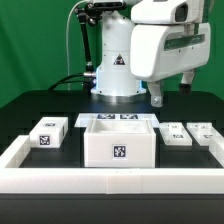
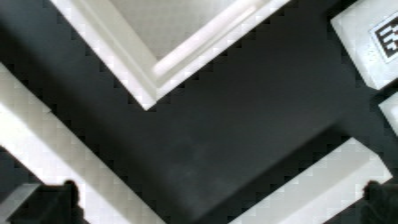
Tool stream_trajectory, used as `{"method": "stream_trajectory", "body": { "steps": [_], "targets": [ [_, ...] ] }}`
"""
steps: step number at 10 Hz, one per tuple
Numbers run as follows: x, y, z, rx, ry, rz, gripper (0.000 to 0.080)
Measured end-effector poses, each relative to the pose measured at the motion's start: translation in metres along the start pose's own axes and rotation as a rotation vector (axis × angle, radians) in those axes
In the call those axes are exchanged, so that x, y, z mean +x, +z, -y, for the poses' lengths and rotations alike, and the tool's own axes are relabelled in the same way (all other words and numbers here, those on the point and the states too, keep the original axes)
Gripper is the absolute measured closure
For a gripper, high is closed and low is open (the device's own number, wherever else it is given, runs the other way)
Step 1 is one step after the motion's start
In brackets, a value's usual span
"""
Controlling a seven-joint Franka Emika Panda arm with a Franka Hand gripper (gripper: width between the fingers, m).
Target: Assemble cabinet
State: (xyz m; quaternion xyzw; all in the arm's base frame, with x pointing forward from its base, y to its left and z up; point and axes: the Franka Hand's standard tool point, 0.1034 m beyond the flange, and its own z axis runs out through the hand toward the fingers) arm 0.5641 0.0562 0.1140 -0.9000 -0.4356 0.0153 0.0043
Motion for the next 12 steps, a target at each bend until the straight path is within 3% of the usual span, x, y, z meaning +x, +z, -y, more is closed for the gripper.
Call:
{"method": "stream_trajectory", "body": {
  "steps": [7, 8, 9, 10, 11, 12],
  "targets": [
    [-0.001, 0.001, -0.001, 0.000, -0.001, 0.000, 0.0002],
    [-0.009, 0.004, -0.004, -0.017, -0.097, -0.018, 0.0002],
    [-0.025, 0.014, -0.002, -0.047, -0.213, -0.042, 0.0002],
    [-0.040, 0.020, -0.001, -0.061, -0.359, -0.037, 0.0002],
    [-0.045, 0.022, -0.001, -0.047, -0.368, -0.027, 0.0002],
    [-0.049, 0.021, 0.003, -0.018, -0.275, -0.017, 0.0002]
  ]
}}
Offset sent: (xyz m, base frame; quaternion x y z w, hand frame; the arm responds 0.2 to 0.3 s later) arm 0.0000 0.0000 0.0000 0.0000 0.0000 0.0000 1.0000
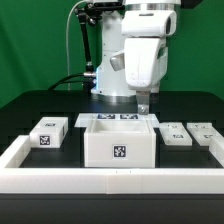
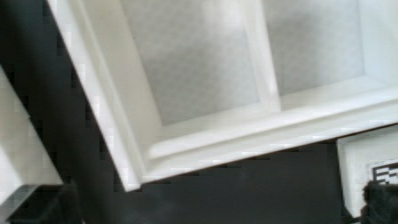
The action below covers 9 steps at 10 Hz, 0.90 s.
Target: Assemble cabinet
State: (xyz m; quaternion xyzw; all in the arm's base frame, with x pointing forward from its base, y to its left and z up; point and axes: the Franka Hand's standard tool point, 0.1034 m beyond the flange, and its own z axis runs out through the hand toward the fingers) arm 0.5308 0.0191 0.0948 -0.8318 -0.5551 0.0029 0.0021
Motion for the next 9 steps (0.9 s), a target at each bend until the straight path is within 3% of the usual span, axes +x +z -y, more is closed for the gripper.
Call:
{"method": "stream_trajectory", "body": {
  "steps": [2, 4, 9],
  "targets": [
    [0.000, 0.002, -0.001, -0.003, -0.016, 0.000, 0.0002],
    [-0.004, 0.007, 0.002, -0.031, -0.208, -0.009, 0.0002],
    [-0.009, 0.014, 0.013, -0.030, -0.287, 0.005, 0.0002]
  ]
}}
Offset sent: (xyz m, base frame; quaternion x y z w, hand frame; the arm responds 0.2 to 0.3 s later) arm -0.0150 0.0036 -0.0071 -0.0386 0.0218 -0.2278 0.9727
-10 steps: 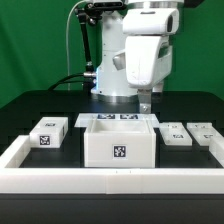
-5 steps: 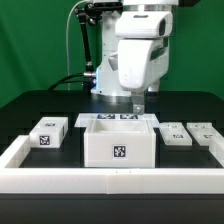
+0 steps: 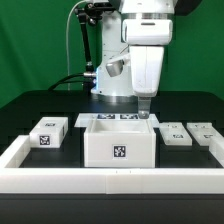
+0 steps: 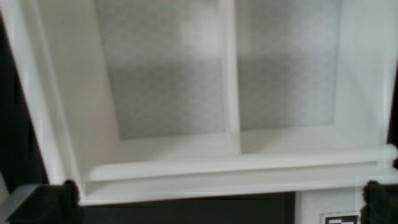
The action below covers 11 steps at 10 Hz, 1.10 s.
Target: Assemble cabinet
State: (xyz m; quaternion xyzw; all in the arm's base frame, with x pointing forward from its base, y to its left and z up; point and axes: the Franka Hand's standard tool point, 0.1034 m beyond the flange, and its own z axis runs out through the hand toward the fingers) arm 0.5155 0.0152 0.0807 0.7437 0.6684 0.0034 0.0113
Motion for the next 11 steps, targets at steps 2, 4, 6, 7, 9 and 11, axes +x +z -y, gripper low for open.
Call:
{"method": "stream_trajectory", "body": {
  "steps": [2, 4, 6, 7, 9, 11],
  "targets": [
    [-0.002, 0.006, 0.012, 0.013, -0.007, 0.001, 0.0002],
    [-0.007, 0.014, 0.035, 0.017, -0.022, -0.003, 0.0002],
    [-0.009, 0.018, 0.047, 0.039, -0.006, 0.001, 0.0002],
    [-0.009, 0.018, 0.046, 0.038, -0.006, 0.001, 0.0002],
    [-0.009, 0.019, 0.047, 0.040, -0.006, 0.001, 0.0002],
    [-0.012, 0.025, 0.054, 0.047, -0.007, -0.002, 0.0002]
  ]
}}
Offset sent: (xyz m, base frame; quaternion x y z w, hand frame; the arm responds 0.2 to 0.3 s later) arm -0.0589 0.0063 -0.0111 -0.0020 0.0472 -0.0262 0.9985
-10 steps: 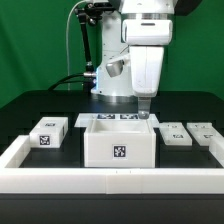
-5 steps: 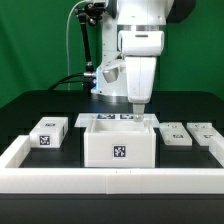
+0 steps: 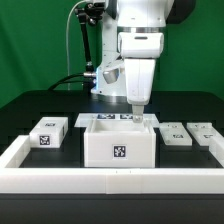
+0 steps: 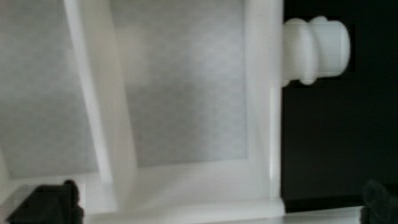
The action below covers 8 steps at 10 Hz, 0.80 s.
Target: Assemble cabinet
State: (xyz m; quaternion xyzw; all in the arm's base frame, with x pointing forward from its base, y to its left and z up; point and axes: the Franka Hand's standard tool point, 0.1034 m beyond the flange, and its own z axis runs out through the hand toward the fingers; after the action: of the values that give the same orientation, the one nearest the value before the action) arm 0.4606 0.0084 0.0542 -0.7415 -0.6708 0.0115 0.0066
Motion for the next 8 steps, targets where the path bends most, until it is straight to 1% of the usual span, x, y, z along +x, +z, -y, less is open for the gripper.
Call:
{"method": "stream_trajectory", "body": {
  "steps": [1, 2, 3, 4, 6, 7, 8],
  "targets": [
    [-0.004, 0.008, 0.009, 0.016, -0.026, -0.001, 0.0002],
    [-0.004, 0.008, 0.010, 0.016, -0.027, -0.001, 0.0002],
    [-0.007, 0.011, 0.014, 0.012, -0.034, -0.004, 0.0002],
    [-0.012, 0.016, 0.020, 0.019, -0.024, -0.006, 0.0002],
    [-0.010, 0.029, 0.024, 0.025, -0.023, -0.013, 0.0002],
    [-0.010, 0.035, 0.027, 0.034, -0.022, -0.015, 0.0002],
    [-0.010, 0.037, 0.027, 0.036, -0.021, -0.015, 0.0002]
  ]
}}
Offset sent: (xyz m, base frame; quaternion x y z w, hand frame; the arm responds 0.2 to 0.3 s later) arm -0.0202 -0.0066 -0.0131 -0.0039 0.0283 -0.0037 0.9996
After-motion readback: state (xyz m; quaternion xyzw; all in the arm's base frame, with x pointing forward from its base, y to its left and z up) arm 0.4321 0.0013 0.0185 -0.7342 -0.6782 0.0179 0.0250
